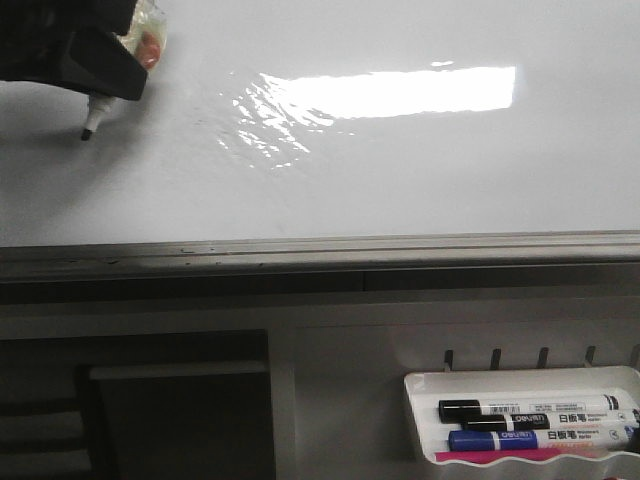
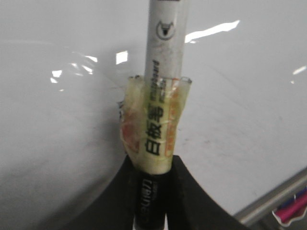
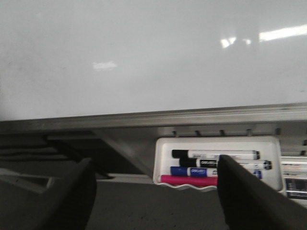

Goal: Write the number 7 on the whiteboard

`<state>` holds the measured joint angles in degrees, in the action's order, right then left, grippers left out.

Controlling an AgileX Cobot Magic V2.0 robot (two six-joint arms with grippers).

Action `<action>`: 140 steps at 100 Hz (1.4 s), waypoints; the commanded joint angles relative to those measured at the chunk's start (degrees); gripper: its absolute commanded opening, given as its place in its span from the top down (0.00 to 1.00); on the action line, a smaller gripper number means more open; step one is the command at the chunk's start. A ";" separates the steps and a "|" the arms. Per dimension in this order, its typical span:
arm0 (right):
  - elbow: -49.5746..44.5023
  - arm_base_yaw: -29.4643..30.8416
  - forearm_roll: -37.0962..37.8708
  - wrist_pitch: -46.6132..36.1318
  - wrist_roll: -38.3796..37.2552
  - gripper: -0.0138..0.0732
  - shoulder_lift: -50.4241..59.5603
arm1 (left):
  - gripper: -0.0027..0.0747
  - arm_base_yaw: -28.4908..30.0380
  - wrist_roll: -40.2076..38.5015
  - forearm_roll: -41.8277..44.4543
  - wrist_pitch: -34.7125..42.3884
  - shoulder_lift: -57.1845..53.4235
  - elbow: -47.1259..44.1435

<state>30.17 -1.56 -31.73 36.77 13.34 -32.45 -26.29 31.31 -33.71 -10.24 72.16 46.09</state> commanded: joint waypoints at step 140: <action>25.56 -12.04 -36.20 24.26 34.38 0.86 -42.76 | 0.99 -24.71 7.55 12.75 -7.96 -0.68 4.95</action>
<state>53.87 -13.49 -64.42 59.91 46.08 -76.55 -50.51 39.22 -20.36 -21.54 72.69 49.00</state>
